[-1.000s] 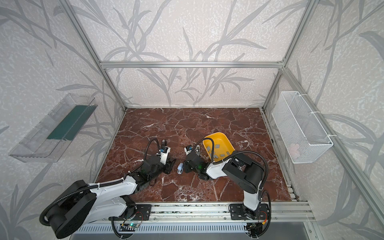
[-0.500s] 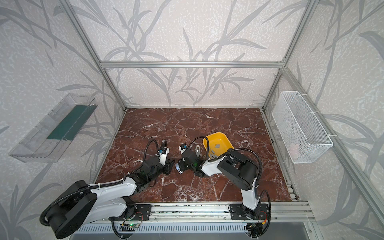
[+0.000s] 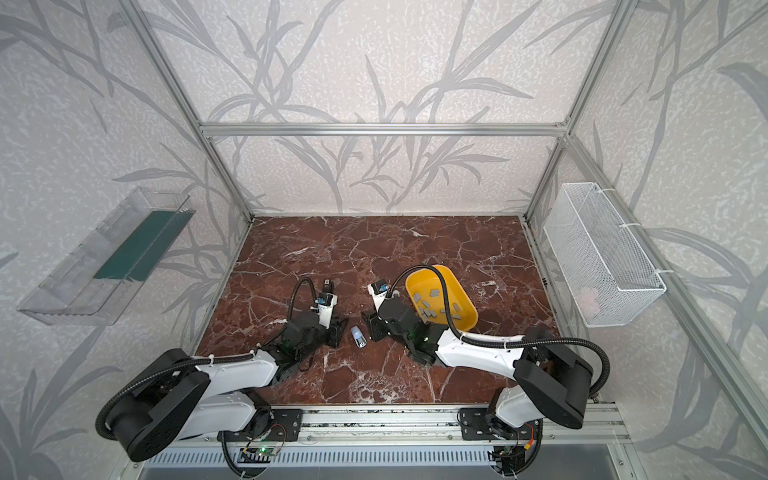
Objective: Load the staples into the stapler
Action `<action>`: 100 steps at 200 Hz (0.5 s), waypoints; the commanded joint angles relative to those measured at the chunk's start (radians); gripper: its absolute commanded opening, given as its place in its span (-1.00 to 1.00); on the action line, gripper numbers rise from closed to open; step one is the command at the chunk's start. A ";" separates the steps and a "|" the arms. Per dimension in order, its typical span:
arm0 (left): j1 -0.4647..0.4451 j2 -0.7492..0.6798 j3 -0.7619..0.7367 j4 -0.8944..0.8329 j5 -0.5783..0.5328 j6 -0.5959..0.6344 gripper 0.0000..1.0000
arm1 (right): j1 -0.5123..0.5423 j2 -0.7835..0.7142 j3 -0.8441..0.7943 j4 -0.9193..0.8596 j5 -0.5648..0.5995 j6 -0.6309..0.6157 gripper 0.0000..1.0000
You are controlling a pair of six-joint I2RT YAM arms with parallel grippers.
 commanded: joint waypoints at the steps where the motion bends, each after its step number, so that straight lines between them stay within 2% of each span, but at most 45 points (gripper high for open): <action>1: 0.016 0.023 0.024 0.050 0.021 -0.022 -0.28 | 0.045 0.037 0.031 -0.059 0.043 -0.016 -0.13; 51: 0.024 0.012 0.034 0.033 0.038 -0.022 -0.28 | 0.071 0.187 0.108 -0.077 0.042 -0.006 -0.18; 100: 0.025 -0.006 0.029 0.017 0.038 -0.009 -0.29 | 0.071 0.253 0.139 -0.078 0.056 -0.004 -0.28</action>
